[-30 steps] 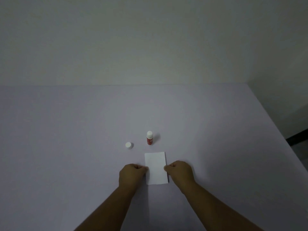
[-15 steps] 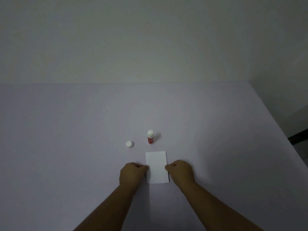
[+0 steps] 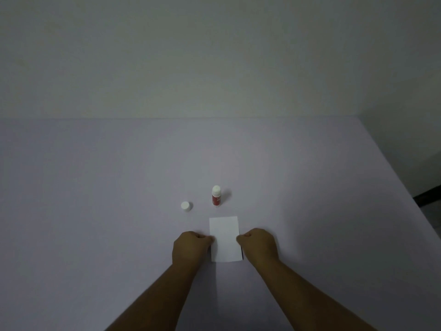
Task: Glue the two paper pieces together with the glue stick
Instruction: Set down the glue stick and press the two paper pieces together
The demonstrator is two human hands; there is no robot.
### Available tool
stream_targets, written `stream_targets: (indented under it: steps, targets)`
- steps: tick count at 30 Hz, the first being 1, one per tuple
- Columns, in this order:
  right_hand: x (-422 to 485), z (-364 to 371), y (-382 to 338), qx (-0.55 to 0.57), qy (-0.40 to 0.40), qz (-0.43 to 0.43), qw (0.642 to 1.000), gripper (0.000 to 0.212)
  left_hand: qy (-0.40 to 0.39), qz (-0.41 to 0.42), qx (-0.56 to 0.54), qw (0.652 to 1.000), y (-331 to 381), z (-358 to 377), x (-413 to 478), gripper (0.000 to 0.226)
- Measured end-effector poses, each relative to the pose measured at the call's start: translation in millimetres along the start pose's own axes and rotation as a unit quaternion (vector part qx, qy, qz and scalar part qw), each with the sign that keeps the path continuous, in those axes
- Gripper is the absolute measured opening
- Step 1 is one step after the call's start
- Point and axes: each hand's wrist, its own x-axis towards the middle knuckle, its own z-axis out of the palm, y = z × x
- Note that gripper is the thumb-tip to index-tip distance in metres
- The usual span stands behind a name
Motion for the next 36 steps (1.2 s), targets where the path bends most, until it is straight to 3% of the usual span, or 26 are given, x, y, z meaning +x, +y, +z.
stream_targets:
  steps: [5,16,20,22,25,30,34,36]
  targets:
    - [-3,-1,-2,-0.013,0.005,0.004,1.000,0.044,0.000,-0.005,0.008,1.000,0,1,1,0.033]
    - [-2,2,-3,-0.018,0.007,0.023,1.000,0.038,-0.002,0.004,0.030,1.000,3,2,0,0.025]
    - [0,2,-4,-0.027,-0.011,0.023,0.999,0.029,0.025,0.054,0.072,0.996,2,2,-2,0.017]
    - [2,1,-5,-0.030,-0.022,0.024,0.999,0.021,0.048,0.152,0.104,0.982,-2,3,-1,0.015]
    - [4,2,-4,-0.032,-0.026,0.015,0.999,0.023,0.037,0.262,0.198,0.944,-9,7,4,0.041]
    - [6,3,-2,-0.039,-0.023,-0.001,0.999,0.022,0.019,0.333,0.363,0.870,-20,2,9,0.054]
    - [4,4,-1,-0.043,-0.020,-0.008,0.999,0.011,-0.026,0.332,0.417,0.846,-26,-5,11,0.081]
    - [0,5,1,-0.060,0.032,-0.060,0.996,0.009,-0.039,0.332,0.428,0.840,-26,-6,15,0.085]
